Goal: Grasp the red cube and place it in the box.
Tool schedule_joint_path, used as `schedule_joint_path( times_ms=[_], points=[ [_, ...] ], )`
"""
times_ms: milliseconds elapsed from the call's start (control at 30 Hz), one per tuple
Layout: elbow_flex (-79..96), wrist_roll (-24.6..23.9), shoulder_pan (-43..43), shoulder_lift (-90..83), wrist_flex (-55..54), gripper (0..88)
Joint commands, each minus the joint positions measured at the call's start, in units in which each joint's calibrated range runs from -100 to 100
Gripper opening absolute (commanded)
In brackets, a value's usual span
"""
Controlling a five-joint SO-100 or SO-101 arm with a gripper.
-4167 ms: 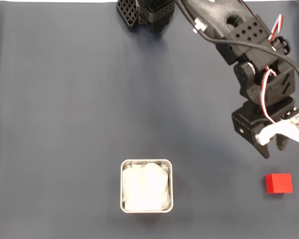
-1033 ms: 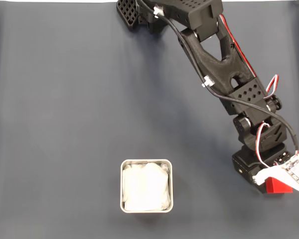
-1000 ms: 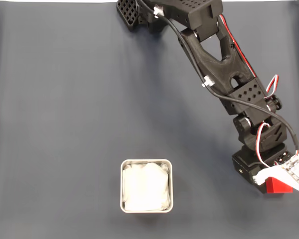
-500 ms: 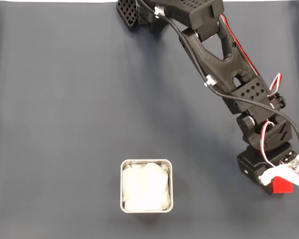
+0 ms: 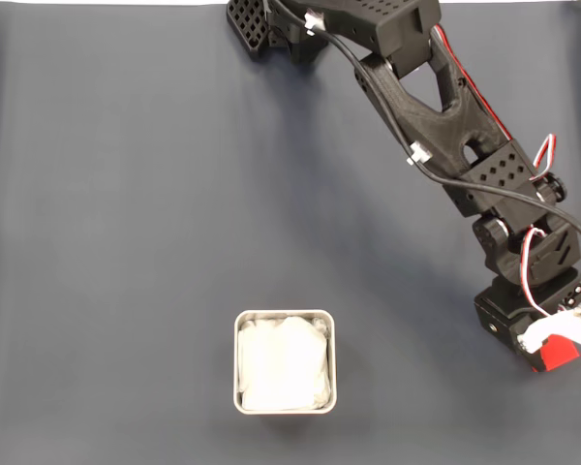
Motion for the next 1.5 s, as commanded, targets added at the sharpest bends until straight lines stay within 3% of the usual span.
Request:
schedule_joint_path(
  times_ms=[0,500,833,1467],
  points=[
    [-2.91,-0.39,-0.78,-1.10,0.56,38.2],
    [-2.82,-0.24,-1.14,-1.27,1.46,36.5],
    [-2.55,0.10,-0.92,-2.23,2.69,20.0],
    [2.02,0.20,-0.57,-6.56,3.26,15.8]
  ],
)
